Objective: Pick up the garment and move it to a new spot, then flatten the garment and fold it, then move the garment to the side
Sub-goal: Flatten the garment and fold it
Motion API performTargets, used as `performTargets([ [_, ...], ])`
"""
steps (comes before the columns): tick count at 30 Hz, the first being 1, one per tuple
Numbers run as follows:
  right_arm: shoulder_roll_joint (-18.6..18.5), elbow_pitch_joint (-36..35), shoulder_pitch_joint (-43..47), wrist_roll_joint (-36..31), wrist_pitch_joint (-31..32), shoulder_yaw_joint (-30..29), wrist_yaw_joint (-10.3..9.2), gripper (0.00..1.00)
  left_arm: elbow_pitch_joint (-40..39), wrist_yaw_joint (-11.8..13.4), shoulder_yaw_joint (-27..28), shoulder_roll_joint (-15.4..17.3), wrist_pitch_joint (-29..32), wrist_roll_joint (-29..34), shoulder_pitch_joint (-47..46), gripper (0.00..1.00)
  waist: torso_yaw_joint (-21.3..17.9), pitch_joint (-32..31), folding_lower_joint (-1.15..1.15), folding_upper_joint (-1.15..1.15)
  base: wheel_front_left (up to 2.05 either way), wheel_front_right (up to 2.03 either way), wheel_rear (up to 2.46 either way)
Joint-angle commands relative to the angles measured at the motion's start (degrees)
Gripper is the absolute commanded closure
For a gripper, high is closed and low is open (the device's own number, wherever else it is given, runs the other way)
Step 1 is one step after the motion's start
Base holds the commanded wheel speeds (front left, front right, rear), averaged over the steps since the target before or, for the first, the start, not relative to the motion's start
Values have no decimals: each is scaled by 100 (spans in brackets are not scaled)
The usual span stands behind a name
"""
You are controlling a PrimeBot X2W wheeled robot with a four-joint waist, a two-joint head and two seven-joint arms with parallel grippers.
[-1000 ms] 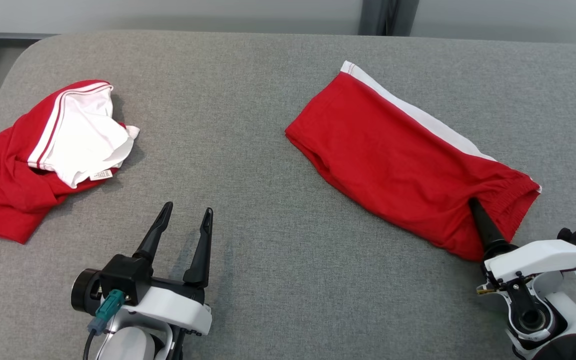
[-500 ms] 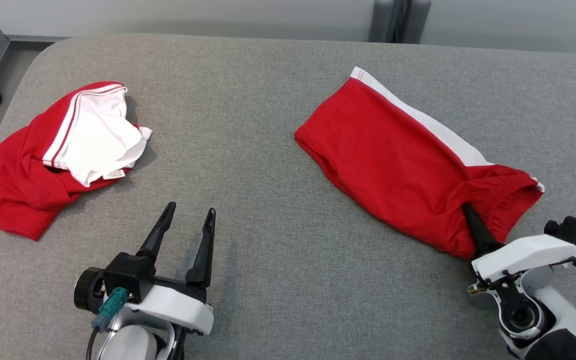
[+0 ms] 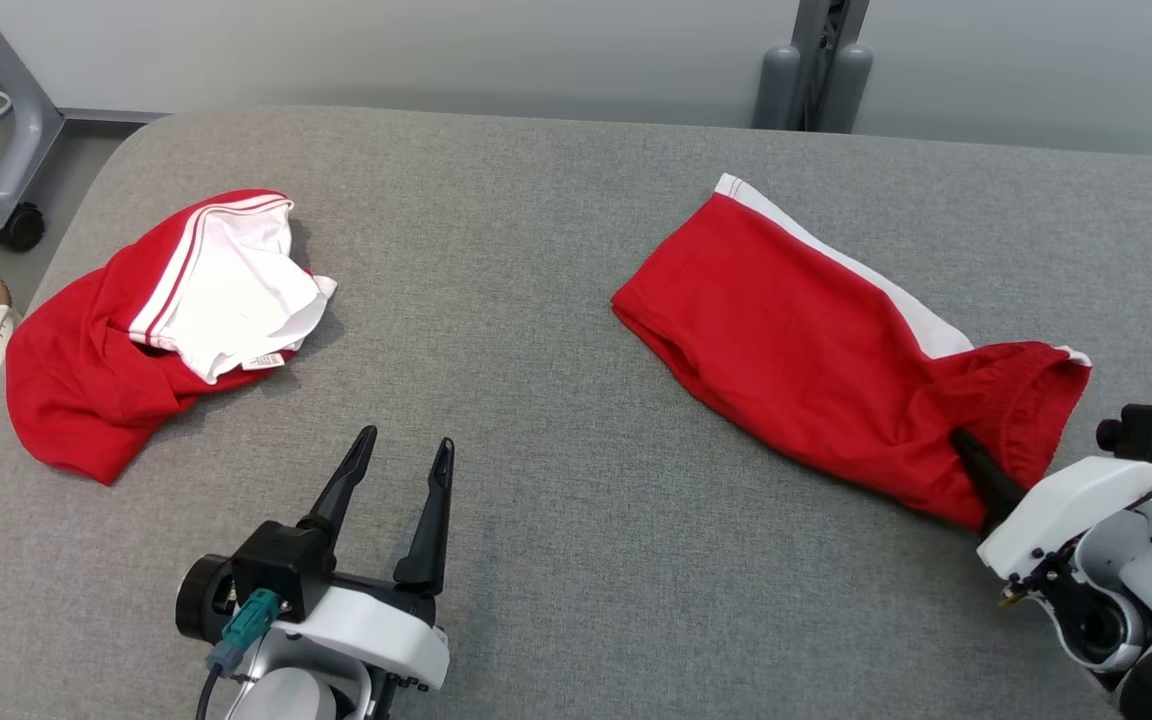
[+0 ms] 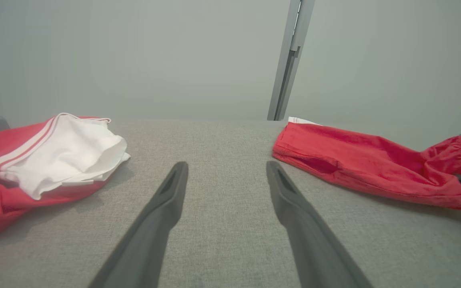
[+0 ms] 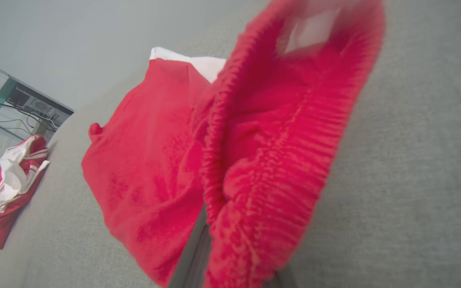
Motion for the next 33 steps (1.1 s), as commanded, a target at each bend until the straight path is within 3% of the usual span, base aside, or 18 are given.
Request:
performTargets([
  [1, -257, 76, -211, -96, 149, 155, 28, 100, -3, 35, -27, 22, -8, -54, 18, 0, 35, 6, 0, 0, 0, 0, 0],
  [19, -1343, 808, -1211, -777, 626, 1111, 21, 100, 83, 57, -116, 22, -8, -83, -130, 0, 112, 193, 0, 0, 0, 0, 0],
  [33, -1561, 2016, -2001, -1736, 596, 1984, 15, 100, 122, 13, -170, 23, -8, -45, -238, 0, 226, 391, 0, 0, 0, 0, 0],
])
